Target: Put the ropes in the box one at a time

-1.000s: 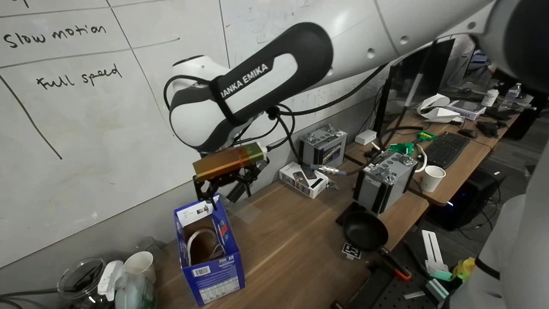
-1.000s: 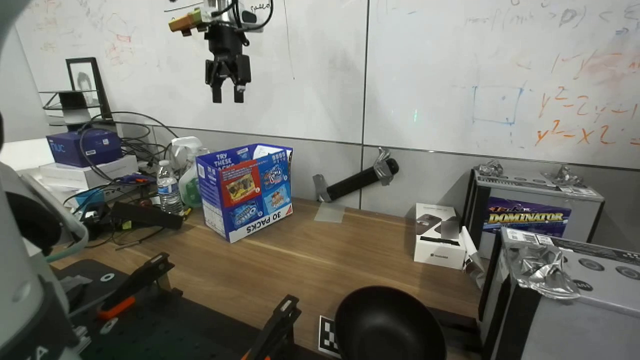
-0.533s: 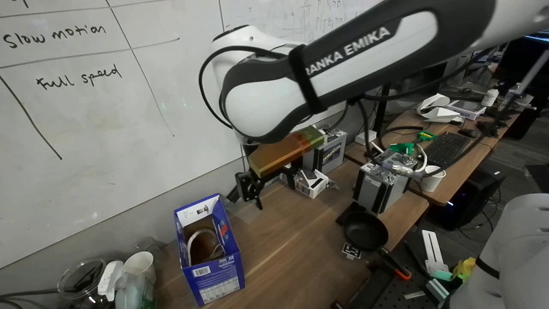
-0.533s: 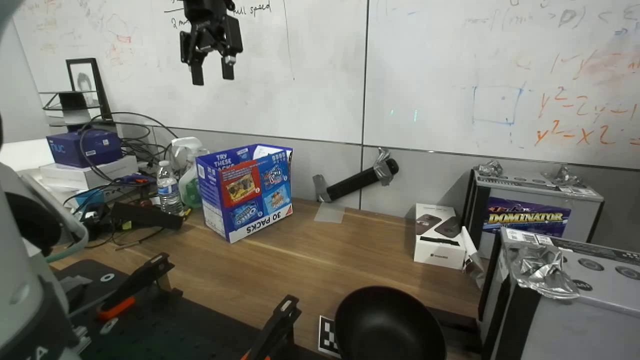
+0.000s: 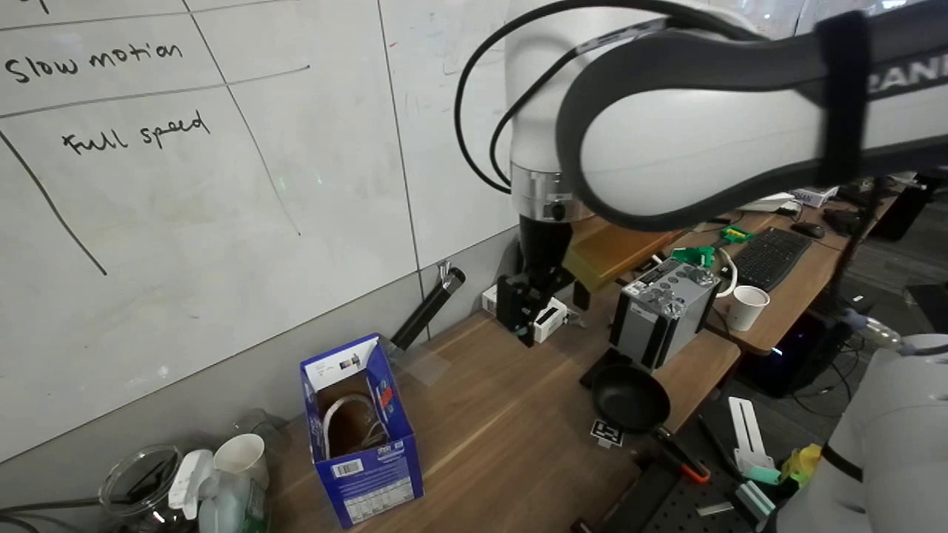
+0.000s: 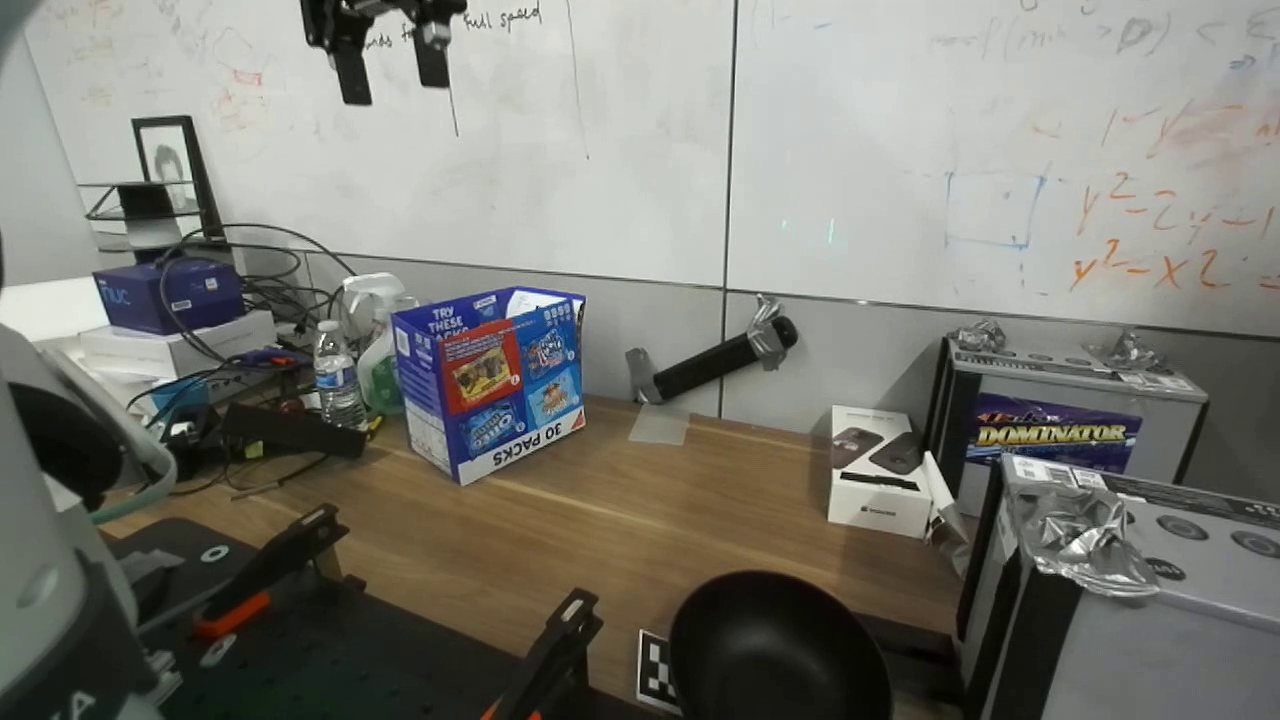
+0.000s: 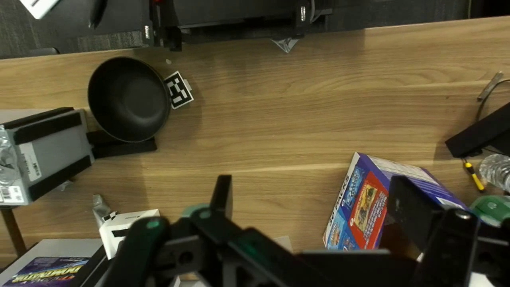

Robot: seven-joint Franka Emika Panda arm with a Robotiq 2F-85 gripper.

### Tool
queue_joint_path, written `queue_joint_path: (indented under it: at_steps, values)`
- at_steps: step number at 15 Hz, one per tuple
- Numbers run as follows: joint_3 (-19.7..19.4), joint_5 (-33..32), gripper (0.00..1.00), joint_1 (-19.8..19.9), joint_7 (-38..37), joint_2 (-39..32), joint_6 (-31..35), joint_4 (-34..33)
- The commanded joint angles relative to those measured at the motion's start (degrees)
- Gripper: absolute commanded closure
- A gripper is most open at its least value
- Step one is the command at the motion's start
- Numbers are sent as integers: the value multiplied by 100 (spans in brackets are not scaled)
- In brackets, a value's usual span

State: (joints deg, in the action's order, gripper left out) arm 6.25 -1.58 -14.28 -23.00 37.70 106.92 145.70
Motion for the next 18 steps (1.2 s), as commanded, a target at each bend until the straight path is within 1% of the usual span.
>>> queue_joint_path:
  at_steps: [1,2,5,7,12,14,15,18]
  values:
    - [-223,-44,0,-56,312,1453,-380,674]
    - [21,155,0,309,513,1678,-539,740]
    - [-50,227,0,487,684,2156,-806,886]
    - [-146,359,0,651,740,2255,-1004,916]
    - [-196,507,0,979,908,2294,-1035,1049]
    - [-176,584,0,1113,792,2259,-1044,1094]
    - [-59,512,0,1102,850,2178,-1000,1059]
    - [-71,553,0,1192,837,2177,-1001,1106]
